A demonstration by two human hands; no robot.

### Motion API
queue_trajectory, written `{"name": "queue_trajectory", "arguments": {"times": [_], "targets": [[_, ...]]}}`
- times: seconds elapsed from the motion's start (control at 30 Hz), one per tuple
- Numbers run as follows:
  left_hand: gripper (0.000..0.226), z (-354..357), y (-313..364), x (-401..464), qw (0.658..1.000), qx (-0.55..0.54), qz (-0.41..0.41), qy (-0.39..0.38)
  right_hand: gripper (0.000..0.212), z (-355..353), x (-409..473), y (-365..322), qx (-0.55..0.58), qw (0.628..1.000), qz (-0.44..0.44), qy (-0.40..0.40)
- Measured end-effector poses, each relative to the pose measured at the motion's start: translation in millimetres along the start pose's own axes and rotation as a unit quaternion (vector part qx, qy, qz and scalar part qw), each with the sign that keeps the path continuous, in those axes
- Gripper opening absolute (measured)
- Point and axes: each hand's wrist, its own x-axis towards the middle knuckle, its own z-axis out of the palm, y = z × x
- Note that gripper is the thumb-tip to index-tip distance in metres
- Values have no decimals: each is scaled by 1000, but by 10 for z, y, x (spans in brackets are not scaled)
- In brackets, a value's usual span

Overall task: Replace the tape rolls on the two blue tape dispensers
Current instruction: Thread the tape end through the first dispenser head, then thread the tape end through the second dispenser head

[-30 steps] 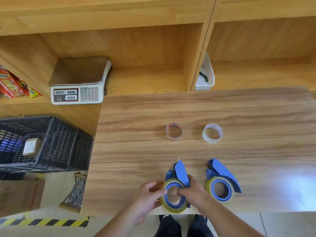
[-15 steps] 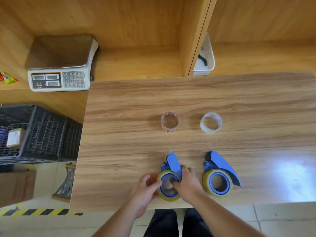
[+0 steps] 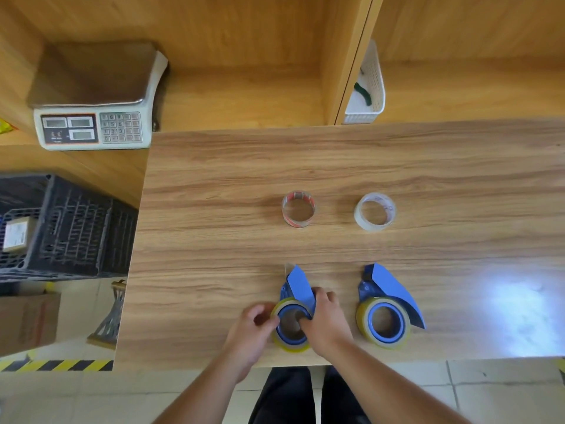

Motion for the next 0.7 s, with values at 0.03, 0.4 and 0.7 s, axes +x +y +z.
{"name": "queue_trajectory", "arguments": {"times": [0.03, 0.4, 0.7], "targets": [[24, -5, 1, -3, 1000, 7, 4, 6, 62, -2, -6, -4, 4, 1000, 0, -2], [39, 440, 438, -456, 979, 75, 164, 98, 63, -751, -344, 232, -41, 991, -88, 93], [51, 1520, 698, -517, 972, 174, 158, 32, 87, -1575, -200, 928, -36, 995, 12, 91]]}}
